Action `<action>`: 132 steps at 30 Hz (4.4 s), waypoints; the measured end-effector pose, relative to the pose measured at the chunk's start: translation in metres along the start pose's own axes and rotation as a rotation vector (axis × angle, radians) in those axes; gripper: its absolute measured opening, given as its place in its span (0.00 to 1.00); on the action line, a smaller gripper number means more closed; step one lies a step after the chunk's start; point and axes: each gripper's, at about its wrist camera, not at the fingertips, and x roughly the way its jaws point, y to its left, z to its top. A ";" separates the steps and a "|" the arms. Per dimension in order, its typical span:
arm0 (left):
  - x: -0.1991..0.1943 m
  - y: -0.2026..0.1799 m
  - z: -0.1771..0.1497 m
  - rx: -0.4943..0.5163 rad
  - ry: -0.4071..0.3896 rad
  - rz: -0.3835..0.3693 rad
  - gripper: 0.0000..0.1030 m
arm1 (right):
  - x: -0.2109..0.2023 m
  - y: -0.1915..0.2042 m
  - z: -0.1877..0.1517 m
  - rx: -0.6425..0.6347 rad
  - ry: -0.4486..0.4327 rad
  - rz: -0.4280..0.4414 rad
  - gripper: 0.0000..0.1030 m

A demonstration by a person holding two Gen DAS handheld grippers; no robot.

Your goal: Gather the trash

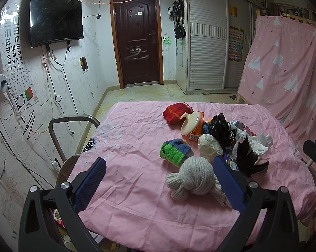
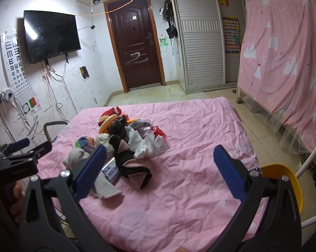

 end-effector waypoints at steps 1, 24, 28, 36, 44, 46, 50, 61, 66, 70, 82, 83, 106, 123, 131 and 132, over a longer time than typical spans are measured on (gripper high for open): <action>0.000 0.000 0.000 -0.001 0.000 0.000 0.90 | 0.000 0.000 0.000 0.001 0.000 0.000 0.94; 0.000 0.000 0.000 0.000 0.002 0.001 0.90 | -0.001 0.001 -0.001 0.001 0.000 -0.001 0.94; 0.003 0.005 -0.006 0.000 0.002 0.002 0.90 | -0.001 0.001 -0.001 -0.001 -0.001 -0.002 0.94; 0.003 0.004 -0.006 0.001 0.003 0.001 0.90 | 0.000 0.001 -0.001 -0.001 -0.001 -0.002 0.94; 0.003 0.006 -0.010 0.001 0.005 0.000 0.90 | 0.001 0.001 0.000 -0.001 0.001 -0.001 0.94; 0.004 0.008 -0.013 0.001 0.008 0.000 0.90 | 0.001 0.001 0.000 -0.001 0.001 0.000 0.94; 0.010 0.000 -0.009 0.006 0.019 0.004 0.90 | 0.012 0.000 -0.003 0.001 0.012 0.001 0.94; 0.036 -0.010 -0.010 0.016 0.080 -0.035 0.90 | 0.036 -0.009 -0.008 0.018 0.078 0.024 0.94; 0.045 -0.017 -0.013 0.025 0.107 -0.132 0.90 | 0.048 -0.009 -0.013 0.022 0.117 0.070 0.94; 0.052 -0.026 -0.016 0.045 0.128 -0.185 0.90 | 0.060 -0.007 -0.016 0.013 0.148 0.105 0.94; 0.080 -0.024 -0.025 -0.036 0.256 -0.301 0.85 | 0.062 0.013 -0.009 -0.041 0.116 0.318 0.81; 0.083 -0.026 -0.026 -0.037 0.264 -0.300 0.84 | 0.063 0.018 -0.008 -0.058 0.120 0.332 0.78; 0.088 -0.015 -0.024 -0.180 0.236 -0.376 0.46 | 0.105 0.049 0.008 -0.167 0.191 0.291 0.19; 0.010 -0.046 0.005 -0.063 0.015 -0.311 0.46 | 0.037 0.013 0.036 -0.056 -0.030 0.368 0.19; -0.004 -0.107 0.024 0.057 -0.021 -0.384 0.46 | 0.003 -0.043 0.041 0.016 -0.115 0.275 0.19; -0.005 -0.115 0.026 0.066 -0.023 -0.396 0.46 | -0.001 -0.052 0.041 0.026 -0.124 0.258 0.19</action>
